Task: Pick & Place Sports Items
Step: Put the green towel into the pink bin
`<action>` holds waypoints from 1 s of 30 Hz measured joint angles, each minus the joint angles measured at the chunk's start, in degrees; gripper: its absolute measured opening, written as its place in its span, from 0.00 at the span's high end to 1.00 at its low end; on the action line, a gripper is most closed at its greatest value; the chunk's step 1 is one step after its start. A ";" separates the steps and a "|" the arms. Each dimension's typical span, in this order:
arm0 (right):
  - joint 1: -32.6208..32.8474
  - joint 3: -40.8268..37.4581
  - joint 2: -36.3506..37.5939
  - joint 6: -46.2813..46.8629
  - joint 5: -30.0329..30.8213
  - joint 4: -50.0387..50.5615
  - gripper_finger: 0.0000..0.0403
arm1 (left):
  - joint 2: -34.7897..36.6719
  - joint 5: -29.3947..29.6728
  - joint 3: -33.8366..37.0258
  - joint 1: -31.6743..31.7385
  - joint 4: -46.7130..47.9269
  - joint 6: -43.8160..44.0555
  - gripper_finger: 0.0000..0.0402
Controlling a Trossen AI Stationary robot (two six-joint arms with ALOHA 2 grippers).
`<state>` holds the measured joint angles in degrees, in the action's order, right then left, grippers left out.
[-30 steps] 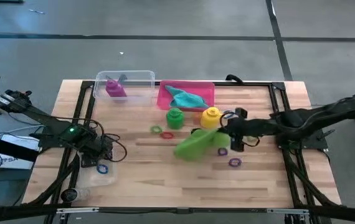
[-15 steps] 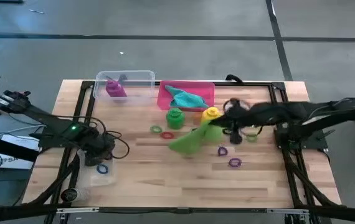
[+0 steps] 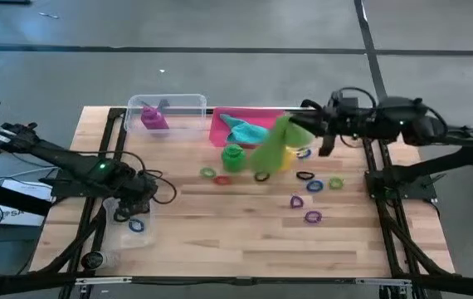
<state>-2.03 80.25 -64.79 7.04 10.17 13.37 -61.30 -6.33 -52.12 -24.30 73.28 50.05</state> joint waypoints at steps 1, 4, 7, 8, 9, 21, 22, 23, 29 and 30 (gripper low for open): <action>-1.01 0.00 -0.42 -0.46 -0.75 -2.01 1.00 | 0.00 0.02 0.00 0.32 -0.01 -0.60 0.61; -4.07 0.00 -1.98 -1.61 -1.81 -7.56 1.00 | 0.00 0.48 0.00 1.65 -0.07 -2.28 0.61; -7.08 0.02 -3.79 -1.51 -0.63 -10.75 1.00 | 0.00 0.61 0.00 3.36 -0.20 -4.67 0.61; -8.05 0.00 -4.48 -1.46 -0.06 -11.29 1.00 | 0.00 0.63 0.00 3.96 -0.20 -5.70 0.61; -8.99 0.00 -5.15 -1.44 0.58 -11.91 1.00 | 0.00 0.61 0.00 4.57 -0.20 -6.79 0.61; -19.24 0.00 -13.41 -1.42 1.65 -12.39 1.00 | 0.00 2.18 0.00 9.23 -3.59 -9.58 0.61; -20.05 0.00 -13.98 -1.90 1.65 -12.22 1.00 | 0.00 2.21 0.00 9.31 -4.24 -9.58 0.61; -20.86 0.00 -14.50 -2.84 1.67 -11.92 1.00 | 0.00 2.36 0.00 9.32 -4.80 -9.58 0.61; -24.58 -0.02 -15.43 -10.17 1.67 -6.06 1.00 | 0.00 6.67 0.00 9.32 -6.48 -7.25 0.61; -25.04 -0.02 -15.37 -10.89 1.69 -4.62 1.00 | 0.00 7.09 0.00 9.32 -6.52 -6.52 0.61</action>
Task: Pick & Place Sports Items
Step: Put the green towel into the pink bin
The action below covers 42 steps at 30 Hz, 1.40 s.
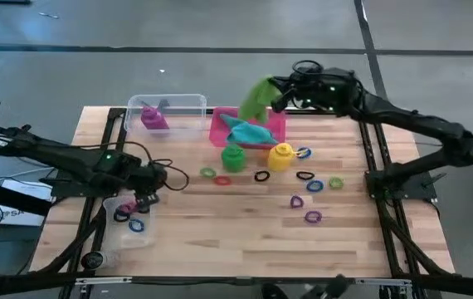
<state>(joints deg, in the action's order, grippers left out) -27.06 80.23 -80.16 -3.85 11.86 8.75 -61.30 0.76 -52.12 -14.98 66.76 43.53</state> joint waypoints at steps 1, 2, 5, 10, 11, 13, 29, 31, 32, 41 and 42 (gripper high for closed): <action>-0.41 0.00 0.02 -0.60 0.02 1.48 1.00 | 0.00 0.37 0.00 0.00 -0.02 0.85 0.61; -0.87 0.00 0.06 -1.06 0.02 3.12 1.00 | 0.00 0.77 0.00 0.00 0.00 1.70 0.61; -2.51 -0.02 0.11 -3.25 -0.19 7.72 1.00 | 0.00 2.01 0.00 -0.02 -0.01 4.24 0.61; -3.89 -0.02 -0.74 -5.96 -0.40 11.74 1.00 | 0.00 4.80 0.00 0.00 -0.56 6.45 0.61; -3.92 -0.02 -1.14 -5.92 -0.74 12.10 1.00 | 0.00 5.60 0.00 0.00 -0.89 7.08 0.61; -4.17 -0.02 -1.75 -5.57 -2.74 12.08 1.00 | 0.00 6.66 0.00 0.00 -1.44 8.22 0.61; -3.36 -0.04 -13.15 -3.92 -19.56 9.30 1.00 | 0.00 7.05 0.00 -0.02 -7.72 21.27 0.61; -2.79 -0.04 -14.65 -3.92 -20.06 7.41 1.00 | 0.00 7.05 0.00 -0.02 -8.24 22.28 0.61; -2.49 -0.04 -15.36 -3.93 -20.46 6.52 1.00 | 0.00 7.05 0.00 -0.02 -8.64 22.65 0.61; 0.06 -0.04 -21.94 -4.83 -22.62 0.96 1.00 | 0.00 7.03 0.00 -0.02 -12.24 22.94 0.61; 0.30 -0.04 -22.59 -5.73 -22.45 1.05 1.00 | 0.00 7.03 0.00 -0.02 -12.52 22.94 0.61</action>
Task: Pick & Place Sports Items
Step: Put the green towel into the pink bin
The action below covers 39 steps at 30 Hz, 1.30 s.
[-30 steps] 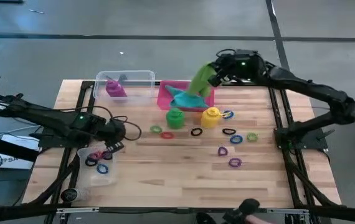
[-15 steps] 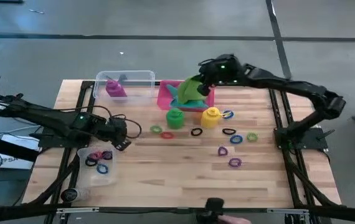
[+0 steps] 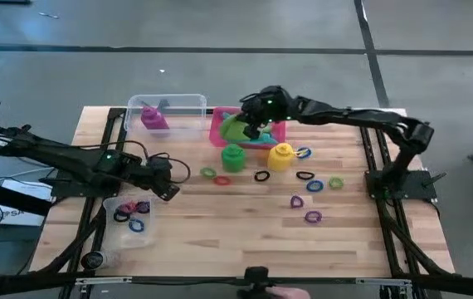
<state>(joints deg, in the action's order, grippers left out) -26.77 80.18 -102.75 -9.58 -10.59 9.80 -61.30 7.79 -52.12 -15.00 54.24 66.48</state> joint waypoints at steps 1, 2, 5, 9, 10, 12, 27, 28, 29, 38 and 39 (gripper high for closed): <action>0.13 0.00 -0.72 -0.98 0.09 0.26 1.00 | 0.00 0.00 0.00 0.00 -0.20 0.00 0.61; 0.19 0.00 -1.40 -1.87 0.19 0.60 1.00 | 0.00 0.00 0.00 0.00 -0.56 0.00 0.61; 0.16 0.00 -3.02 -3.73 3.15 1.29 1.00 | 0.00 -0.02 0.00 0.00 -1.32 0.00 0.61; -0.23 0.00 -4.15 -6.26 10.26 3.08 1.00 | 0.00 -0.06 0.00 0.00 -2.50 0.00 0.61; -0.38 0.00 -4.29 -6.82 12.02 3.61 1.00 | 0.00 -0.07 0.00 0.00 -2.65 0.00 0.61; -0.87 0.00 -4.38 -7.22 15.15 4.65 1.00 | 0.00 -0.07 0.00 0.00 -3.18 0.00 0.61; -8.31 0.00 -4.38 -6.23 22.27 12.37 1.00 | 0.00 -0.07 0.00 0.00 -5.23 0.86 0.61; -8.57 0.00 -4.38 -5.64 22.20 12.52 1.00 | 0.00 -0.07 0.00 0.00 -5.23 1.13 0.61; -8.72 0.00 -4.38 -5.07 21.80 12.63 1.00 | 0.00 -0.07 0.00 0.00 -5.24 1.30 0.61; -8.16 -1.83 -4.62 -3.72 11.52 10.76 1.00 | 0.00 -0.07 0.00 0.00 -6.47 2.14 0.61; -7.91 -2.38 -4.62 -3.72 11.32 10.43 1.00 | 0.00 -0.07 0.00 0.00 -6.75 2.16 0.61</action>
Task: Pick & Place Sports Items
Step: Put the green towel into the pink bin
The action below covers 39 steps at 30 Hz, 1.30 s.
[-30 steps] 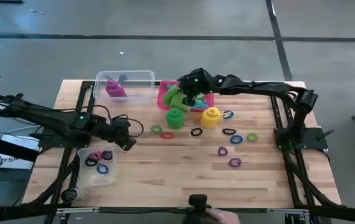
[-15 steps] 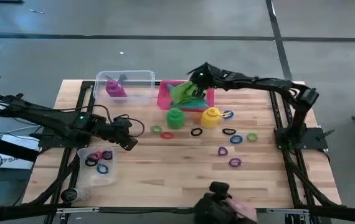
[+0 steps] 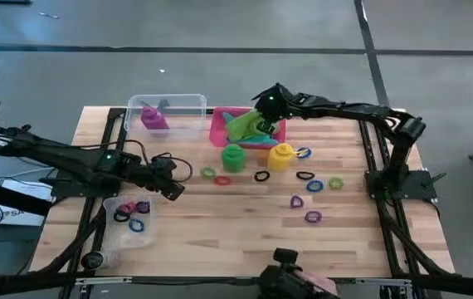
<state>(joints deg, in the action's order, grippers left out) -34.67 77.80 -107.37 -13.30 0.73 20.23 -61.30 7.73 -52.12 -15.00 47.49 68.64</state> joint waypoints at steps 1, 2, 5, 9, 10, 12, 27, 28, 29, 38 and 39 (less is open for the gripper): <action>0.21 -0.63 0.00 0.00 -0.32 -0.34 1.00 | 0.00 0.00 0.00 0.00 -0.14 -0.02 0.61; 0.43 -1.35 0.00 0.00 -0.62 -0.86 1.00 | 0.00 0.01 0.00 0.00 -0.25 0.00 0.61; 0.96 -3.82 0.00 -0.04 -0.91 -3.14 1.00 | 0.00 0.02 0.00 0.00 -0.49 0.13 0.61; 1.31 -6.77 0.00 -0.42 -1.00 -5.82 1.00 | 0.00 0.02 0.00 0.00 -0.70 0.33 0.61; 1.31 -7.36 0.00 -0.44 -1.00 -6.70 1.00 | 0.00 0.02 0.00 0.00 -0.82 0.35 0.61; 1.31 -8.26 0.00 -0.44 -0.98 -7.59 1.00 | 0.00 0.02 0.00 0.00 -1.25 0.37 0.61; 1.31 -8.61 0.00 0.02 -1.35 -7.08 0.71 | 0.00 0.01 0.00 0.00 -1.95 -0.98 0.61; 1.31 -8.60 0.00 0.02 -1.15 -7.06 0.68 | 0.00 0.02 0.00 0.00 -2.08 -1.32 0.61; 1.31 -8.59 0.00 0.04 -0.68 -7.04 0.64 | 0.00 0.02 0.00 0.00 -2.18 -1.53 0.61; 1.42 -8.57 4.11 0.07 3.84 -6.66 0.50 | 0.00 0.02 0.00 0.00 -3.02 -4.04 0.61; 1.42 -8.57 4.81 0.07 3.81 -6.72 0.50 | 0.00 0.02 0.00 0.00 -3.00 -4.50 0.61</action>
<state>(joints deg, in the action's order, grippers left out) -33.25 69.23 -102.57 -13.23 4.54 13.51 -61.30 7.75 -52.12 -15.00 44.49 64.15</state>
